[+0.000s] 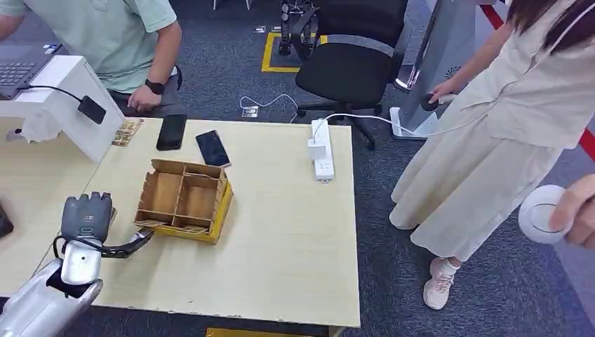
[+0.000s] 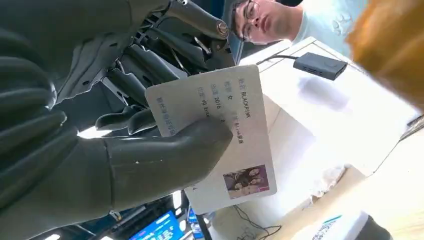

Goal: Pass the card to the sensor for recognition and then transmit it.

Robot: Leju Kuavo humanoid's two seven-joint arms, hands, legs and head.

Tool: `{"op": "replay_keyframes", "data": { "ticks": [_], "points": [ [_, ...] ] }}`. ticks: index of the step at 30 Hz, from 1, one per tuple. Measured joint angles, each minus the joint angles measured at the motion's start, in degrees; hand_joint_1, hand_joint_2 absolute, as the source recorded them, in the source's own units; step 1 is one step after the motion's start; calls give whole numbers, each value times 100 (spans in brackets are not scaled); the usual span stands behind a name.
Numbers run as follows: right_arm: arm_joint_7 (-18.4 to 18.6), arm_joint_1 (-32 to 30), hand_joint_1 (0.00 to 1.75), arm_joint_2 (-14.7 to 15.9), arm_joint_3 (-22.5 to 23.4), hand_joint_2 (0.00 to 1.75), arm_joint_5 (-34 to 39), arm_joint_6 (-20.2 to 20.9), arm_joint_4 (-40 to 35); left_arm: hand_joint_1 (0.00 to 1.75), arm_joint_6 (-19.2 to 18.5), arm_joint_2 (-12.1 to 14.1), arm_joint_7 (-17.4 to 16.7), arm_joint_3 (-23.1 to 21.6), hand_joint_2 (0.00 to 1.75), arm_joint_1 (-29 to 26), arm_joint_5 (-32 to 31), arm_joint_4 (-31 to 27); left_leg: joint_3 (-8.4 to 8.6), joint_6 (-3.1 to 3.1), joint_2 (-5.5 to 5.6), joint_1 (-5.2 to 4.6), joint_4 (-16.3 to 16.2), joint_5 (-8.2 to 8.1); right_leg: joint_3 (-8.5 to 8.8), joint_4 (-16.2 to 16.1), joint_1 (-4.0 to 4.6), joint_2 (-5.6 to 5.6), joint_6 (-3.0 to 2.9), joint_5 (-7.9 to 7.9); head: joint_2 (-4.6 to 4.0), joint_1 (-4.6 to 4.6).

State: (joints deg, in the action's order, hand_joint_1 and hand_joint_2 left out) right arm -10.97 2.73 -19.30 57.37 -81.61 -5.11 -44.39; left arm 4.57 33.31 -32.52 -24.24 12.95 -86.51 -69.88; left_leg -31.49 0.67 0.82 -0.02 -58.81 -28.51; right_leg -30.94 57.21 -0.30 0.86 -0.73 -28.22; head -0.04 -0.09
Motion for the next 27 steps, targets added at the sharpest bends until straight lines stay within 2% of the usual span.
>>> {"op": "replay_keyframes", "data": {
  "ticks": [8,13,15,17,20,22,27],
  "points": [
    [2,-1,0,-4,7,175,0,-2,-15,175,33,9,11,-2,175,1,0,0,0,0,0,0,0,0,0,0,0,0,0,0,-2,0],
    [2,-5,0,-7,13,175,-18,-2,-35,175,424,79,103,-2,175,-2,0,-118,-1,0,0,1,0,0,0,0,0,1,0,0,-2,0],
    [0,-8,0,-7,20,175,-17,-4,-44,175,569,276,414,-2,175,-2,0,-265,-1,0,-2,2,0,0,0,1,1,5,0,0,0,0],
    [-13,-9,0,-7,31,175,-11,-18,-44,175,595,514,466,4,175,-14,0,-402,-1,0,-4,3,0,0,-2,1,2,9,-1,1,0,0],
    [-48,-14,0,-7,68,175,2,-30,-44,175,592,771,424,159,175,-94,0,-638,-2,0,-3,3,0,0,-4,1,2,7,-1,0,0,0],
    [-48,-13,0,-7,83,175,2,-28,-44,175,542,844,404,262,175,-148,0,-778,-5,0,0,3,0,0,-3,1,2,4,0,0,0,2],
    [-66,-13,0,-7,118,175,24,-74,-44,175,435,1256,208,256,175,-192,0,-938,-5,0,-6,5,1,0,-5,1,3,7,-1,0,0,0]
  ]
}}
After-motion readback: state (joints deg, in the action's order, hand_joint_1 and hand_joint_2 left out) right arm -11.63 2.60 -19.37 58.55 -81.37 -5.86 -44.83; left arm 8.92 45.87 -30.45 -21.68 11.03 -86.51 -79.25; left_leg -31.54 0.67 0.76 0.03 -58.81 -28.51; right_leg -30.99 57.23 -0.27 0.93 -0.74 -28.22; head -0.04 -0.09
